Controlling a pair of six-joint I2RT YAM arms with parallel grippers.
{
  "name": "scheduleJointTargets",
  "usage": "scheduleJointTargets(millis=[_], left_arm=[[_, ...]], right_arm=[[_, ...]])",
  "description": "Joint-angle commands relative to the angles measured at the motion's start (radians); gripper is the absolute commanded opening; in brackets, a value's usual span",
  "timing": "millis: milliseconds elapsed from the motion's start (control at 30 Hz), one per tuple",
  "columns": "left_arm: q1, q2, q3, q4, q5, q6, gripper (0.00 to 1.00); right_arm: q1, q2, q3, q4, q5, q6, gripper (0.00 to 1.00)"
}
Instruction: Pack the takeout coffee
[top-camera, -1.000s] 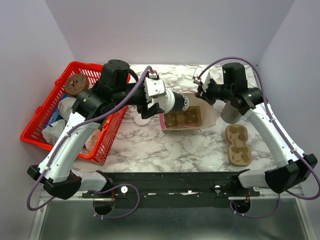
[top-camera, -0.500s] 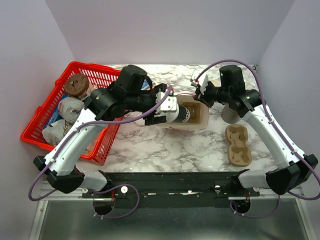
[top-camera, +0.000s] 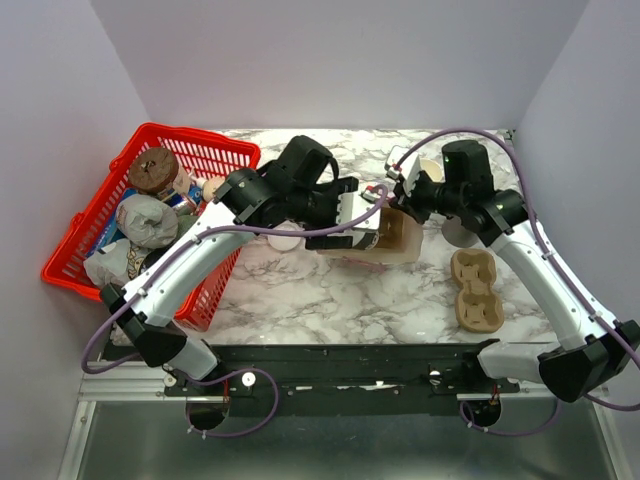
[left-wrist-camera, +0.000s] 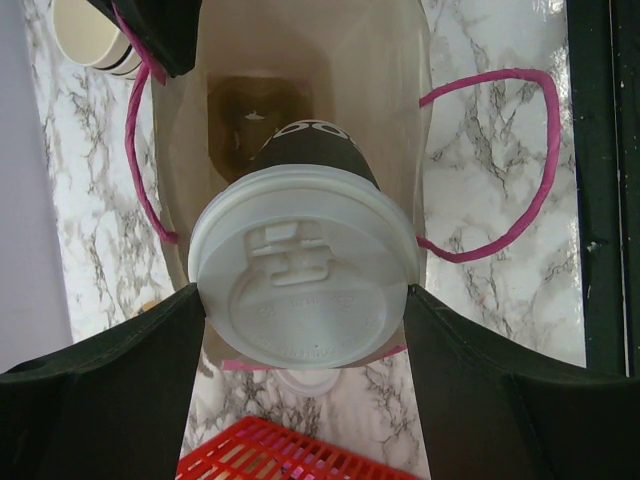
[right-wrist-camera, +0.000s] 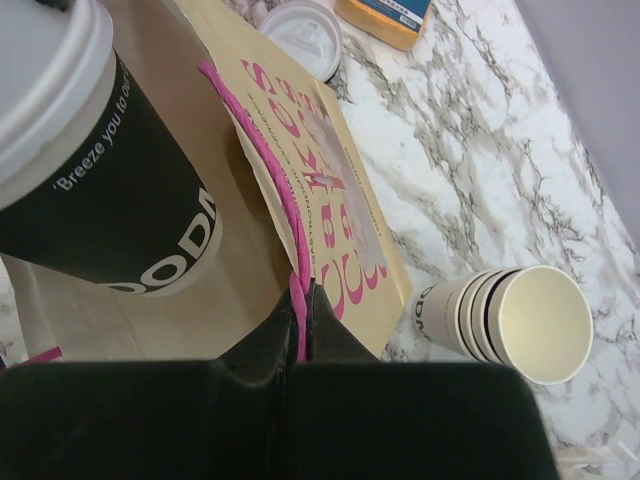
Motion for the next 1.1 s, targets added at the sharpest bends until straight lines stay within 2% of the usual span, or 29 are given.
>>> scheduleJointTargets(millis=[0, 233, 733, 1067], left_arm=[[-0.027, 0.017, -0.032, 0.039, -0.005, 0.053, 0.00], [-0.029, 0.033, -0.108, 0.100, -0.017, 0.118, 0.00], [-0.029, 0.092, -0.113, 0.149, -0.107, 0.109, 0.00], [-0.049, 0.092, -0.176, 0.172, -0.184, 0.195, 0.00]], right_arm=[[0.006, -0.024, -0.037, 0.042, 0.019, 0.060, 0.01], [0.006, -0.025, -0.048, 0.070, 0.019, 0.123, 0.00], [0.006, -0.047, -0.031, 0.033, -0.010, 0.131, 0.01], [0.006, -0.035, 0.004, 0.050, 0.007, 0.186, 0.01]])
